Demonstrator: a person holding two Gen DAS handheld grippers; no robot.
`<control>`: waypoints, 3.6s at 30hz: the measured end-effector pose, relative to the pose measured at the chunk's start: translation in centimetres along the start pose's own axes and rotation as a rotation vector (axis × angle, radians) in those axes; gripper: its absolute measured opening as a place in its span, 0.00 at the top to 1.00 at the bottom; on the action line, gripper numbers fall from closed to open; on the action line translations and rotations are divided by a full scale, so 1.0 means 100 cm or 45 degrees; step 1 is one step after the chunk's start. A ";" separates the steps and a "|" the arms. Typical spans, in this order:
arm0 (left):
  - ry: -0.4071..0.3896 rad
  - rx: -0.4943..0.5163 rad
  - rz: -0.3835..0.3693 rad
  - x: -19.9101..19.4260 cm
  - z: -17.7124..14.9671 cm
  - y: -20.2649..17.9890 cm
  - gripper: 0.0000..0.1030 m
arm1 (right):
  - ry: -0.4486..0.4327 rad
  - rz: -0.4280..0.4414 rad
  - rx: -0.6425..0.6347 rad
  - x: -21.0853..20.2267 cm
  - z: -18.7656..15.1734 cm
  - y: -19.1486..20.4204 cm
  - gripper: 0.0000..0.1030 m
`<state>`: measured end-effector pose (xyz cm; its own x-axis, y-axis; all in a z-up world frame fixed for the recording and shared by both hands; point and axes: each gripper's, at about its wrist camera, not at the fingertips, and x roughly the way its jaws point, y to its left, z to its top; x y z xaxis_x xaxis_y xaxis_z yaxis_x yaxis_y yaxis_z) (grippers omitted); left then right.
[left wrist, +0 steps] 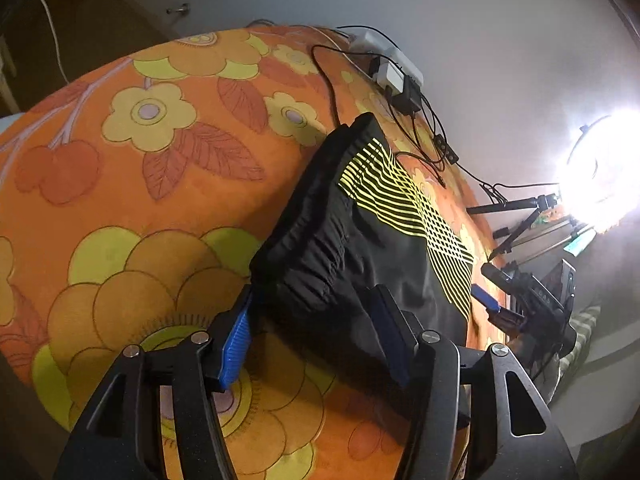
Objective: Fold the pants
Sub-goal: 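Open the left gripper and release the folded pants bundle, then close the right gripper on the bundle's waistband while the left gripper grasps its other end, then lift the bundle with both grippers and carry it toward the stack of folded clothes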
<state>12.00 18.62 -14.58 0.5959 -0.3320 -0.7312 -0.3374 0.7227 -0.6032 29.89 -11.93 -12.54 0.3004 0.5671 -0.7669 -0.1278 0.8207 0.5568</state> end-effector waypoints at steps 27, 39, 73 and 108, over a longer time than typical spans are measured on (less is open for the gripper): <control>-0.125 0.043 0.069 0.015 0.006 -0.004 0.78 | -0.010 0.007 -0.079 0.021 -0.004 0.022 0.74; -0.010 -0.012 0.059 0.003 -0.005 -0.001 0.66 | 0.008 0.061 -0.011 0.023 -0.001 0.013 0.71; -0.149 0.188 -0.041 -0.006 -0.011 -0.052 0.90 | -0.167 -0.031 -0.383 -0.024 -0.013 0.087 0.90; -0.034 0.596 -0.562 0.035 -0.100 -0.357 0.90 | -0.608 -0.357 -0.363 -0.344 0.028 -0.027 0.91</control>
<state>18.86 -14.38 1.20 0.6258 -0.6480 -0.4342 0.2936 0.7114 -0.6385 22.52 -33.80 13.20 0.7402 0.2880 -0.6076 -0.2107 0.9575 0.1971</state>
